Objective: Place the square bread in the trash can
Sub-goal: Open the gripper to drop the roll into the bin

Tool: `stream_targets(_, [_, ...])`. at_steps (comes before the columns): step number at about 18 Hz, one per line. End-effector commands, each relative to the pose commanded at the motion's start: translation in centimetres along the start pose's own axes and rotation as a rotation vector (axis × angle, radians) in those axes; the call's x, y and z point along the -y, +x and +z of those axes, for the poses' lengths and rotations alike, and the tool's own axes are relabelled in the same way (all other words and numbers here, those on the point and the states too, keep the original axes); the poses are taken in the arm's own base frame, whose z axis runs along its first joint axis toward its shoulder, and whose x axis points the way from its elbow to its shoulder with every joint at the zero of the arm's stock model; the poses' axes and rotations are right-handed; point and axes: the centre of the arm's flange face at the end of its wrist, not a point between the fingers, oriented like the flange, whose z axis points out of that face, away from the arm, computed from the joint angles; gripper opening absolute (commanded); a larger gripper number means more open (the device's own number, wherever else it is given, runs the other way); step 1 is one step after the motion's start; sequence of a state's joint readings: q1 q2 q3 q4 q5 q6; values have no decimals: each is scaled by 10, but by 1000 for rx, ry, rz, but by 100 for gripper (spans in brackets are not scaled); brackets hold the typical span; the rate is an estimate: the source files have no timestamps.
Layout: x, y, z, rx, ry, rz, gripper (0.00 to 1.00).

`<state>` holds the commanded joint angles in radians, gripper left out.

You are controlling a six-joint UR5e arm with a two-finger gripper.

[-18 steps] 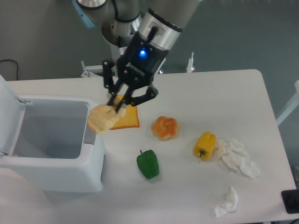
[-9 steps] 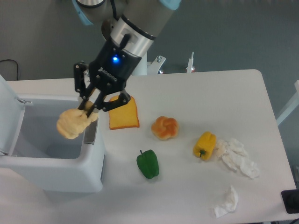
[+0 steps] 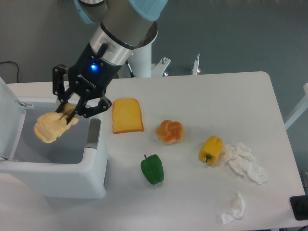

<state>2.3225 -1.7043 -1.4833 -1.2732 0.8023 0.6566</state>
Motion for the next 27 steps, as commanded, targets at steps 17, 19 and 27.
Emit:
stream_targets(17, [2, 0, 0, 18, 19, 28, 77])
stream_targets(19, [2, 1, 0, 17, 18, 29, 77])
stream_targets(27, [2, 0, 0, 17, 18, 26, 77])
